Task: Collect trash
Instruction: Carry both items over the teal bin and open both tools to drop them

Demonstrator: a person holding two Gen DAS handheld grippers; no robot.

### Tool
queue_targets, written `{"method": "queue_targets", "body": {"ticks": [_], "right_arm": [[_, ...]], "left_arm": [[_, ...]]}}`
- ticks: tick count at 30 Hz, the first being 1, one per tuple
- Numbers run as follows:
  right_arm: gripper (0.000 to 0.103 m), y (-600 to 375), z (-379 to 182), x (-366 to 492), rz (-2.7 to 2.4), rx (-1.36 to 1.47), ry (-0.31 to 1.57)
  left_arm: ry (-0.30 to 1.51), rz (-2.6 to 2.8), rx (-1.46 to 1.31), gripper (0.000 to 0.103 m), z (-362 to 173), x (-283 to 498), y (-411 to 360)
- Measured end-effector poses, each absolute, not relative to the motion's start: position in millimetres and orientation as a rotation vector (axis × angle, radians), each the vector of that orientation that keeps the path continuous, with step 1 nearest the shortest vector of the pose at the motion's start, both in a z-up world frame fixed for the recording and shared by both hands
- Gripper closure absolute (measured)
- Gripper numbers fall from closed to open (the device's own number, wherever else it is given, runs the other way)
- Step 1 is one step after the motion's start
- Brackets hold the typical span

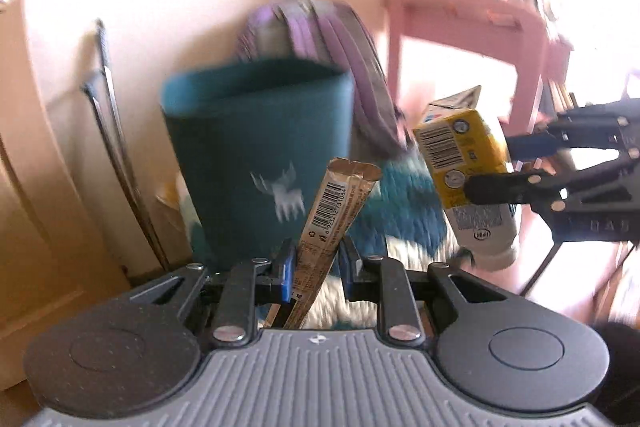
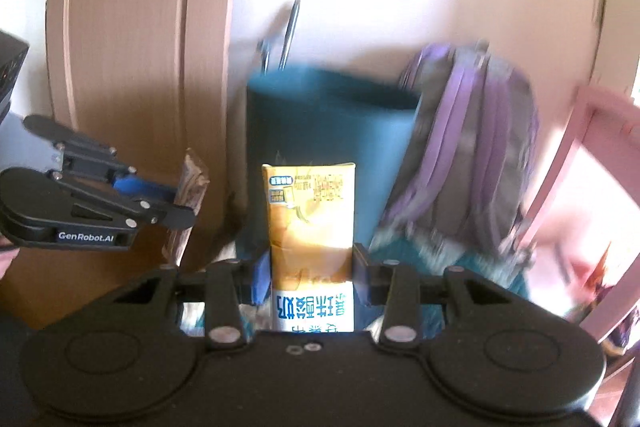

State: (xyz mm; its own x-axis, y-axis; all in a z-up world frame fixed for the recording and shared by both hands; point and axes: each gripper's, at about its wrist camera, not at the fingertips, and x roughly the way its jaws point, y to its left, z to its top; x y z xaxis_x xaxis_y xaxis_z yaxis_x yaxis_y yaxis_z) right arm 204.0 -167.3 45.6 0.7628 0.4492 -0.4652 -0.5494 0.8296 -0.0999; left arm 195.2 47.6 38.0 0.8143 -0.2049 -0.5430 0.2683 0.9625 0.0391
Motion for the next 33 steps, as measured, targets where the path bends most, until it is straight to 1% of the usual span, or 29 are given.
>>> {"method": "queue_targets", "body": {"ticks": [6,9,13,16,19,22,28,33], "right_arm": [[0.063,-163.5,101.1,230.6,0.496,-0.195,0.316],[0.063,-156.9,127.6,254.7,0.474,-0.165,0.272],[0.063,-146.8,150.7,284.9,0.461,-0.120,0.231],[0.063,-140.2,158.0,303.9,0.457,-0.092,0.223],[0.063,-130.9,151.3,329.8,0.457,-0.076,0.233],[0.063,-122.8,136.0,361.0,0.446,-0.069,0.278],[0.063,-109.1,92.0,405.6,0.454,-0.076,0.415],[0.063,-91.6,64.0,420.8,0.459,-0.156,0.506]], "left_arm": [[0.447,-0.199,0.055,0.082,111.1,215.9,51.7],[0.395,-0.174,0.044,0.082,139.4,235.8,50.4],[0.372,-0.150,-0.004,0.082,167.4,268.5,51.6],[0.369,-0.142,-0.047,0.081,176.4,295.1,57.1],[0.384,-0.119,-0.088,0.082,173.4,326.1,64.1],[0.418,-0.093,-0.099,0.081,159.4,354.6,68.6],[0.542,-0.052,-0.104,0.081,115.3,405.8,74.8],[0.663,-0.030,-0.091,0.081,81.6,439.0,76.1]]}}
